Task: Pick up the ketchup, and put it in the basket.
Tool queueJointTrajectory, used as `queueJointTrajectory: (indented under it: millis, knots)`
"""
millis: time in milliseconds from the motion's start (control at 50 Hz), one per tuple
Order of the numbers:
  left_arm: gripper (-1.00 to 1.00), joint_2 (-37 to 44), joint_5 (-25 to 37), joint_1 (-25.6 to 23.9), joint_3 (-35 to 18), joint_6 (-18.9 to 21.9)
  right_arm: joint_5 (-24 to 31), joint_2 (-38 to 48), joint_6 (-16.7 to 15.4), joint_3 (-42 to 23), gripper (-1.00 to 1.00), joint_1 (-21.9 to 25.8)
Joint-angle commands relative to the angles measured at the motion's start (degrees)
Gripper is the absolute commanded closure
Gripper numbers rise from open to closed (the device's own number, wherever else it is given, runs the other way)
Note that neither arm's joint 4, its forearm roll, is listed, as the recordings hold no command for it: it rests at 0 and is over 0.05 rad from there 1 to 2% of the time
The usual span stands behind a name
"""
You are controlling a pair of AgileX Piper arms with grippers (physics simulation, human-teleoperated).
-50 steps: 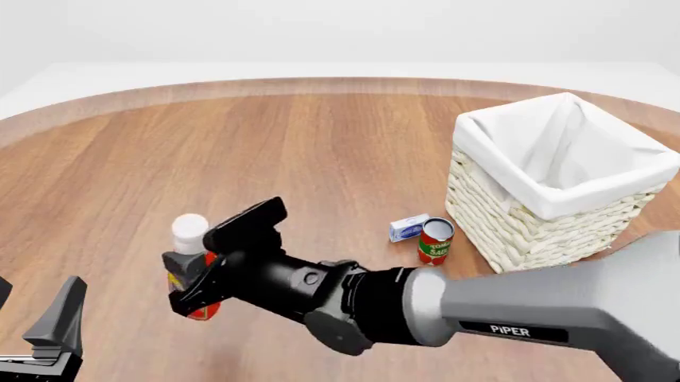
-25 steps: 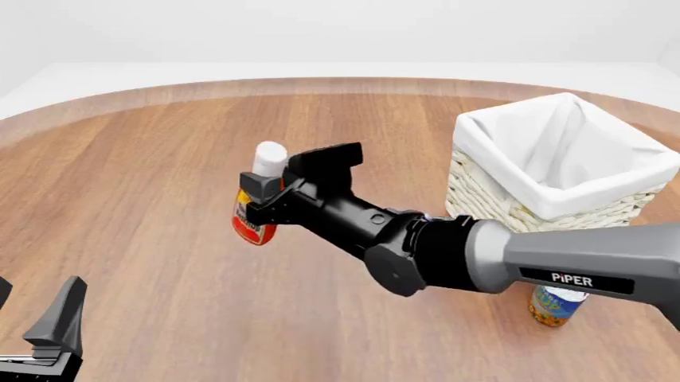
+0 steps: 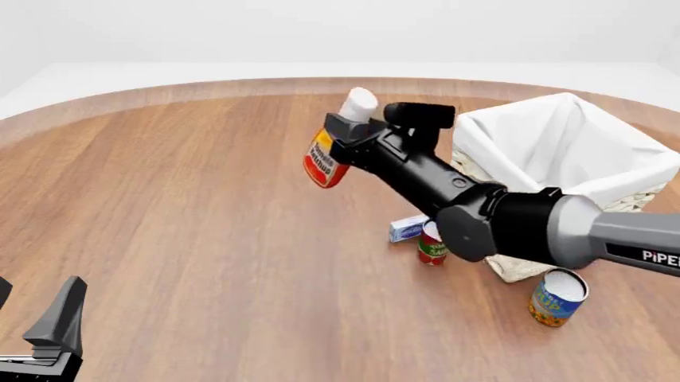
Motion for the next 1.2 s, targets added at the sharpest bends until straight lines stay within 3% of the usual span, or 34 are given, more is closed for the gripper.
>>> queueJointTrajectory:
  millis: [20, 240, 760, 1200]
  knots:
    - [-1.00, 0.0, 0.0, 0.0, 0.0, 0.0, -3.1, -5.5, 1.8, 3.8, 1.00, -6.3]
    - [-1.00, 0.0, 0.0, 0.0, 0.0, 0.0, -5.0, -10.4, 3.2, 7.3, 1.00, -12.4]
    - [-1.00, 0.0, 0.0, 0.0, 0.0, 0.0, -5.9, -21.3, 2.1, 14.6, 1.00, -23.4]
    - [-1.00, 0.0, 0.0, 0.0, 0.0, 0.0, -5.3, -29.9, 4.7, 19.6, 1.00, -34.2]
